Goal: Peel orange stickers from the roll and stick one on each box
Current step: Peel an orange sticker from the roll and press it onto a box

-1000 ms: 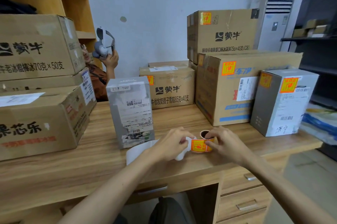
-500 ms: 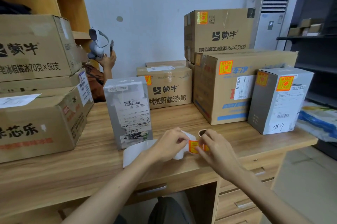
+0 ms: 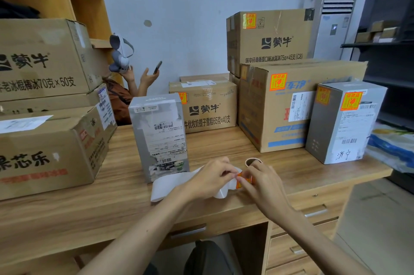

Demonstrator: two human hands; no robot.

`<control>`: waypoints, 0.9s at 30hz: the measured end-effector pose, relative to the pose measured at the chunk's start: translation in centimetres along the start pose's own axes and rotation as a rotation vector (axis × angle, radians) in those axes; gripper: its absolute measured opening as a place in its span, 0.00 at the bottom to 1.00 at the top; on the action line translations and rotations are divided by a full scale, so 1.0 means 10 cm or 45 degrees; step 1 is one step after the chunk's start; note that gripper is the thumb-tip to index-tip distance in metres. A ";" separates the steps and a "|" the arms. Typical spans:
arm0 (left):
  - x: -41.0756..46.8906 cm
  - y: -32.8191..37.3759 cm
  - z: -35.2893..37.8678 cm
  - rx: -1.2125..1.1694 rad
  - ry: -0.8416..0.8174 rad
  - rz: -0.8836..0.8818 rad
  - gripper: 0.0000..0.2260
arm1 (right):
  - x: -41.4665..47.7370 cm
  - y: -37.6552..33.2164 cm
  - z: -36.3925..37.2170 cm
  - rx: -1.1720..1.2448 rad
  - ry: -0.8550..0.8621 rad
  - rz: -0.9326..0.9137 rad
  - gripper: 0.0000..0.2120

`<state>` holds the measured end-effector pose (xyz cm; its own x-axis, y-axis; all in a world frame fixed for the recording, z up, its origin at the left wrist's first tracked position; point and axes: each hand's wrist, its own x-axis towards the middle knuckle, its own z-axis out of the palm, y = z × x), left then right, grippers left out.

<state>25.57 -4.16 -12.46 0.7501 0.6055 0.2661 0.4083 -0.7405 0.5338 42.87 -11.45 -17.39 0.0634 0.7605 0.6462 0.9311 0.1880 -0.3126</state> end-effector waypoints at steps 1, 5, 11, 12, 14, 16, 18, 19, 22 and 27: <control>0.00 0.00 0.00 -0.003 -0.005 0.006 0.11 | 0.00 -0.01 0.00 0.005 0.000 0.004 0.10; 0.00 0.00 0.03 0.015 -0.007 0.004 0.10 | -0.01 -0.02 0.00 0.013 -0.007 0.023 0.13; -0.02 -0.01 0.05 0.039 -0.009 -0.014 0.10 | -0.04 -0.01 -0.03 0.003 -0.045 0.071 0.09; -0.02 -0.01 0.05 0.046 0.003 -0.020 0.10 | -0.05 -0.02 -0.04 0.018 -0.049 0.081 0.08; -0.02 -0.02 0.06 0.062 0.030 -0.035 0.10 | -0.05 -0.02 -0.06 0.068 -0.061 0.110 0.06; -0.01 -0.03 0.07 0.081 0.048 -0.053 0.10 | -0.05 -0.01 -0.08 0.121 -0.082 0.144 0.06; -0.01 -0.04 0.07 0.087 0.053 -0.083 0.10 | -0.06 0.02 -0.11 0.172 -0.091 0.166 0.08; -0.01 -0.04 0.06 0.089 0.057 -0.095 0.10 | -0.08 0.03 -0.13 0.191 -0.089 0.172 0.09; 0.00 -0.03 0.04 0.093 0.079 -0.128 0.10 | -0.13 0.09 -0.21 0.218 -0.085 0.180 0.12; 0.01 0.02 0.03 0.111 0.076 -0.157 0.10 | -0.19 0.16 -0.35 0.253 -0.102 0.225 0.12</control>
<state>25.85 -4.32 -12.56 0.6605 0.7074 0.2517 0.5407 -0.6807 0.4943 45.50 -14.78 -16.67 0.1831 0.8375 0.5149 0.8188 0.1601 -0.5514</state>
